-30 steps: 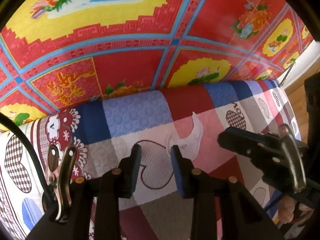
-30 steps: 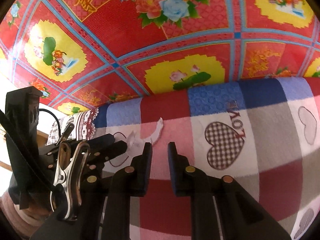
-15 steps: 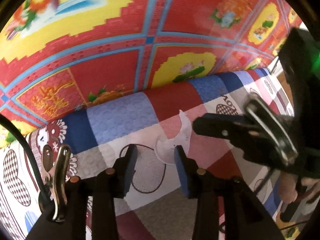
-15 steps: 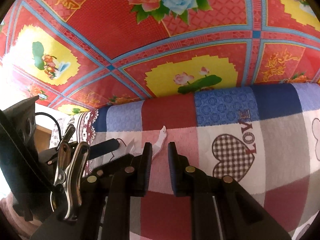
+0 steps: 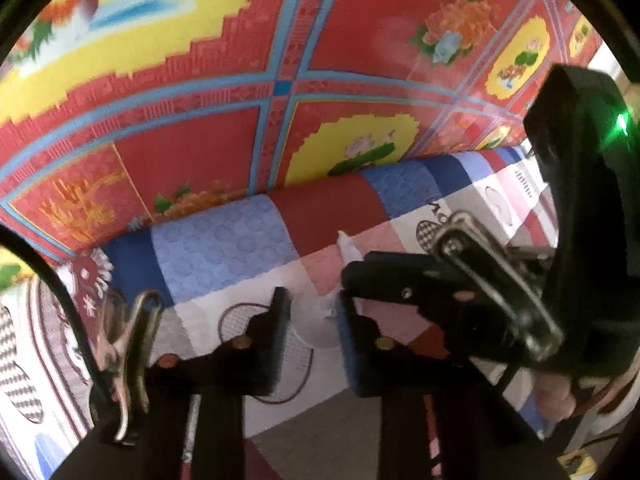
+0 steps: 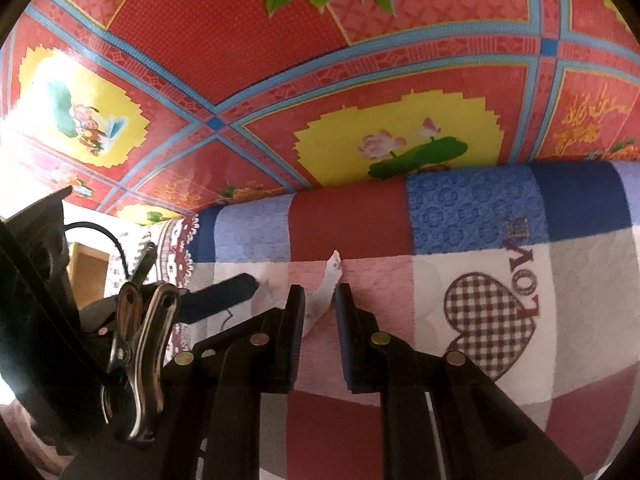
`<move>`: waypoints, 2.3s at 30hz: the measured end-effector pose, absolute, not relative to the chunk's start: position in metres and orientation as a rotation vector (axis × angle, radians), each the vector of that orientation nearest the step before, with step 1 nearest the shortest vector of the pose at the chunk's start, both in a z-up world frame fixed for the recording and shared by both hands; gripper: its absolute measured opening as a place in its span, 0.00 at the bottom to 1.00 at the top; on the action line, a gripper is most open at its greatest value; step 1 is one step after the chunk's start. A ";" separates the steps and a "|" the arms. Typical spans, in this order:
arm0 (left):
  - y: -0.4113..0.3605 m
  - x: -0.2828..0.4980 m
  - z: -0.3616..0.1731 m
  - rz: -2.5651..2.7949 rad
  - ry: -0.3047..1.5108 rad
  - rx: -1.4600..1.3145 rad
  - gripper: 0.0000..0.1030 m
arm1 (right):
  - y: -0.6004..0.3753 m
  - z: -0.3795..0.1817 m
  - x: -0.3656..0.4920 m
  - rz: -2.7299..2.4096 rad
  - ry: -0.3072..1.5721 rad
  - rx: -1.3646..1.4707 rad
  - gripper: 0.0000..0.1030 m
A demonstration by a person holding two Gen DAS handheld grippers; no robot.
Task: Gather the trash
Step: 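Reach the open left tool down to the white paper cutout, then close the left tool on the white paper cutout, then carry the white paper cutout in the left tool over the bucket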
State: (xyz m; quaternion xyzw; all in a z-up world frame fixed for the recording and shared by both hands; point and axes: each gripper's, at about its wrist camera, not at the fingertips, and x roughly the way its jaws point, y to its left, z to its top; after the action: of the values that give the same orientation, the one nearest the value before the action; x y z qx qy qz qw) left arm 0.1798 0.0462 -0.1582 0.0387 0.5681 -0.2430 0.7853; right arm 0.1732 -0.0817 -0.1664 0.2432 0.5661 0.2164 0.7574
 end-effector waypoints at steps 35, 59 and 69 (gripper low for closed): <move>0.165 0.119 -0.115 -0.390 1.171 -0.054 0.23 | 0.008 -0.121 0.135 0.573 1.189 0.492 0.17; 0.356 0.048 -0.063 -0.151 1.062 -0.231 0.23 | 0.188 -0.057 0.103 0.806 1.159 0.309 0.17; 0.443 0.021 -0.050 -0.035 1.024 -0.302 0.23 | 0.282 -0.038 0.094 0.917 1.158 0.222 0.17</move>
State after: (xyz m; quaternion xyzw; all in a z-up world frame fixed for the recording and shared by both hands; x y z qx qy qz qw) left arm 0.0214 0.4426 -0.0505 -0.1438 0.4881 -0.0165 0.8607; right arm 0.0940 0.2823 -0.0378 0.1008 0.5266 0.4170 0.7339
